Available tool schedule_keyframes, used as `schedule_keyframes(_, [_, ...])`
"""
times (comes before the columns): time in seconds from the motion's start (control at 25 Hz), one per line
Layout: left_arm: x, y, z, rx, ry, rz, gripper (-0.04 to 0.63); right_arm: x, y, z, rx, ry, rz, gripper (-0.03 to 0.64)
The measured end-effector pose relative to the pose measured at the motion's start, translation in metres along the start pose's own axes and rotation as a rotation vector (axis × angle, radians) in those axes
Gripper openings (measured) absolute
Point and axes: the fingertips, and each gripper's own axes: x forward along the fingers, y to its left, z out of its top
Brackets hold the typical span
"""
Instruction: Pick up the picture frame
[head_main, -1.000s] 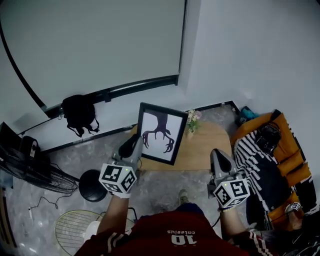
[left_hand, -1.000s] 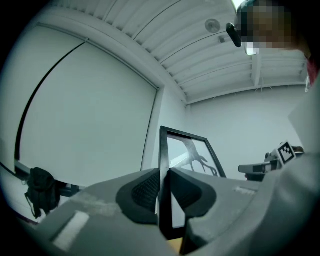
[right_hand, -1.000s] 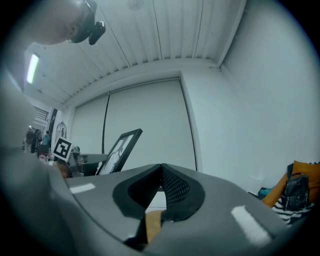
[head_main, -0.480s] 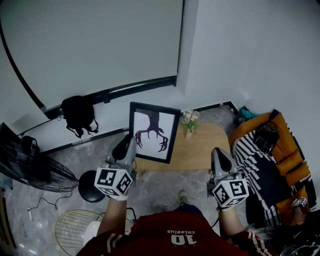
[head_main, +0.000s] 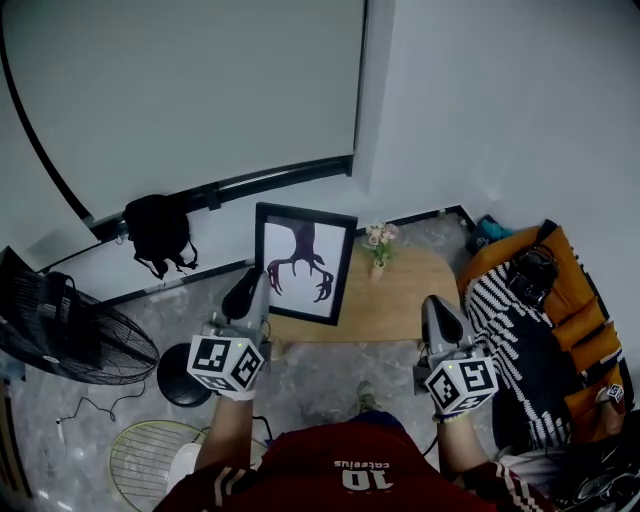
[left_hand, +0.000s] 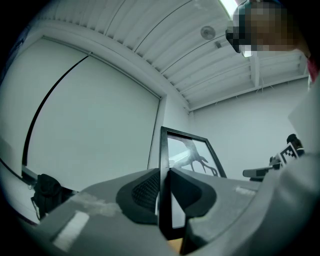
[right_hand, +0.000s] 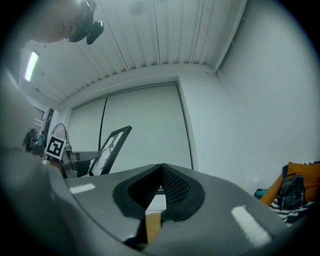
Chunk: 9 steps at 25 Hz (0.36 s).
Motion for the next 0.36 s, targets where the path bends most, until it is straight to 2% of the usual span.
schedule_keyframes(0.36, [-0.0024,-0.0017,0.0069,-0.01,-0.008,-0.019,0.072,-0.0039,0.0053,0.0055,-0.006,-0.003,-0.001,-0.006])
